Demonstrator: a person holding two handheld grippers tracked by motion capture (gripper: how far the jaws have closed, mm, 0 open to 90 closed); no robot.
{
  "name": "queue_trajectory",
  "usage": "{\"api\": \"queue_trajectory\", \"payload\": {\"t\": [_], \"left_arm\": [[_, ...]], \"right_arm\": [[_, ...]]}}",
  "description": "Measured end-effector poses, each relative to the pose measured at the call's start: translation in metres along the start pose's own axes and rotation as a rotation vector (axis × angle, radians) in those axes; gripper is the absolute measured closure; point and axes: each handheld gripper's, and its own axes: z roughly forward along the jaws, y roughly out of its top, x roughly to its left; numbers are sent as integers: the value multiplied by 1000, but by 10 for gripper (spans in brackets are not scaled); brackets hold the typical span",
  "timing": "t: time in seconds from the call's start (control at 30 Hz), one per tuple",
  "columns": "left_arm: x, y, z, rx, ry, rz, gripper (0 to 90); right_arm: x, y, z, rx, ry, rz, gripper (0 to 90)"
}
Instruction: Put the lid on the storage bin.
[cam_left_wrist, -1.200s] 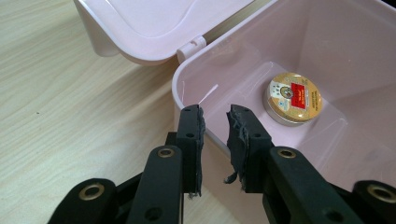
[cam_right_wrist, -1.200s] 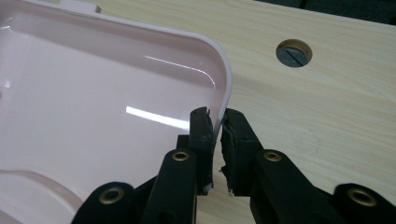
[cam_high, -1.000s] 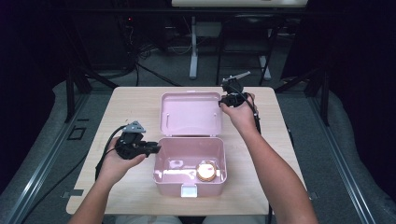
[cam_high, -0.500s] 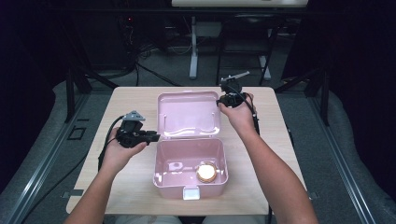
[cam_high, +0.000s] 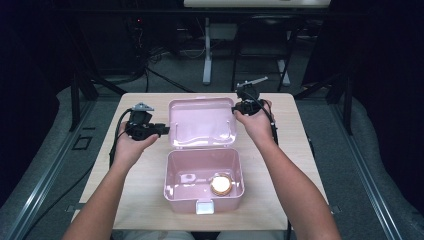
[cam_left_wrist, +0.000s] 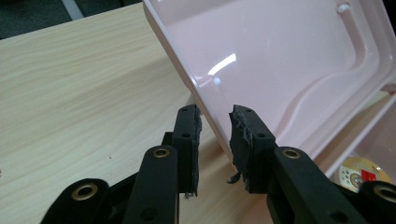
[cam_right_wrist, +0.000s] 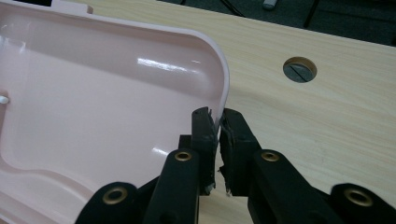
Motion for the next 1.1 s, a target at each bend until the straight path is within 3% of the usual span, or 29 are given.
{"api": "queue_trajectory", "payload": {"t": [0.3,0.67,1.1], "left_arm": [[5,18,14,21,21,-14,714],[9,27,25,13,34,-37,731],[4,37,25,6,74,-19,757]], "right_arm": [[0,0,-2,0,7,5,847],[-3,-3,-3,-16,20,7,845],[-5,-6,-10,-40,18,10,842]]}}
